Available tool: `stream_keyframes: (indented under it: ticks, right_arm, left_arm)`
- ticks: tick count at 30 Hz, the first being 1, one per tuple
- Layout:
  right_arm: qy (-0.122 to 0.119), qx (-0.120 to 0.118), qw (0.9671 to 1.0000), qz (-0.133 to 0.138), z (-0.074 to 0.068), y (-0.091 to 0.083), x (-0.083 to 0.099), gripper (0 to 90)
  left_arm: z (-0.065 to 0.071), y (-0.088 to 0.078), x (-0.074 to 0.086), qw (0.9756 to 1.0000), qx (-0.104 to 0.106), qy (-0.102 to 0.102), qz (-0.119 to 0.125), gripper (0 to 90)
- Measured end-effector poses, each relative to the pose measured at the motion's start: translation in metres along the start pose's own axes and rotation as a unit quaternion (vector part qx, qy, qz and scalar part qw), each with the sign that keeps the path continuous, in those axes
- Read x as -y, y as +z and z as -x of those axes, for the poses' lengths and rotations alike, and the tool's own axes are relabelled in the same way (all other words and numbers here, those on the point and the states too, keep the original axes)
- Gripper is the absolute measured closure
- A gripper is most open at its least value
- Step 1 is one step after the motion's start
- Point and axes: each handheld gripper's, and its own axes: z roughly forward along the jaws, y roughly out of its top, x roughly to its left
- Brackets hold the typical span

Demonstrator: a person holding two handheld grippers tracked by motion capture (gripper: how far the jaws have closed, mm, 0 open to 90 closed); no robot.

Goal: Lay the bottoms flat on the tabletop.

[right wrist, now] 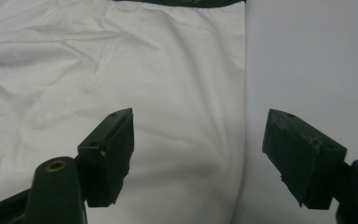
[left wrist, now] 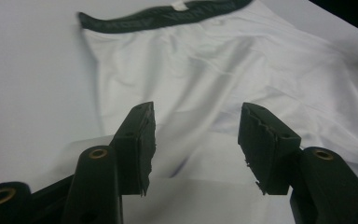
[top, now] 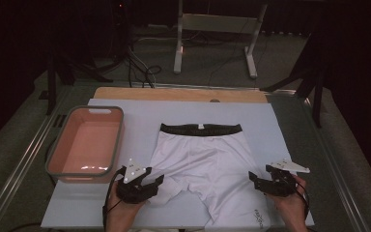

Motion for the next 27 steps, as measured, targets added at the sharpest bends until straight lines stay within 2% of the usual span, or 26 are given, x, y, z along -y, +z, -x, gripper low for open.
stream_keyframes:
  ticks: [3,5,6,9,14,17,19,22,23,25,27]
  right_arm:
    - [0.000,0.001,1.0000,-0.002,0.001,0.000,0.000,24.8]
    - [0.000,0.001,1.0000,-0.001,0.001,0.000,0.000,24.8]
    - [0.000,0.001,1.0000,-0.001,0.001,0.000,0.000,24.8]
    - [0.000,0.001,1.0000,0.000,0.001,0.000,0.000,24.8]
    - [0.003,0.000,1.0000,0.000,0.002,-0.001,0.000,24.7]
    - [0.001,0.002,1.0000,0.001,0.002,-0.001,0.001,24.8]
    - [0.002,0.002,1.0000,0.001,0.002,-0.001,0.000,24.8]
    - [0.002,0.001,1.0000,0.000,0.002,-0.001,0.000,24.8]
    - [0.003,0.000,1.0000,0.001,0.002,-0.001,0.001,24.8]
    - [0.003,0.000,1.0000,0.001,0.002,-0.001,0.000,24.8]
    - [0.004,0.002,1.0000,0.002,0.002,-0.001,0.000,24.8]
  left_arm:
    - [0.019,0.015,0.008,0.9990,0.022,0.028,-0.028,46.3]
    - [0.019,0.015,0.008,0.9990,0.022,0.028,-0.028,46.3]
    - [0.025,0.020,0.012,0.9981,0.029,0.036,-0.041,46.3]
    - [0.029,0.024,0.017,0.9969,0.032,0.046,-0.055,46.5]
    - [0.027,0.025,0.026,0.9953,0.019,0.054,-0.078,46.5]
    - [0.025,0.025,0.031,0.9931,-0.006,0.067,-0.096,47.1]
    - [0.023,0.023,0.033,0.9921,-0.010,0.070,-0.104,48.3]
    - [0.018,0.018,0.035,0.9917,-0.008,0.066,-0.110,56.2]
    - [0.016,0.016,0.035,0.9918,-0.006,0.063,-0.111,63.5]
    - [0.012,0.011,0.035,0.9917,-0.004,0.061,-0.113,65.8]
    - [0.008,0.006,0.036,0.9927,-0.001,0.054,-0.108,69.8]
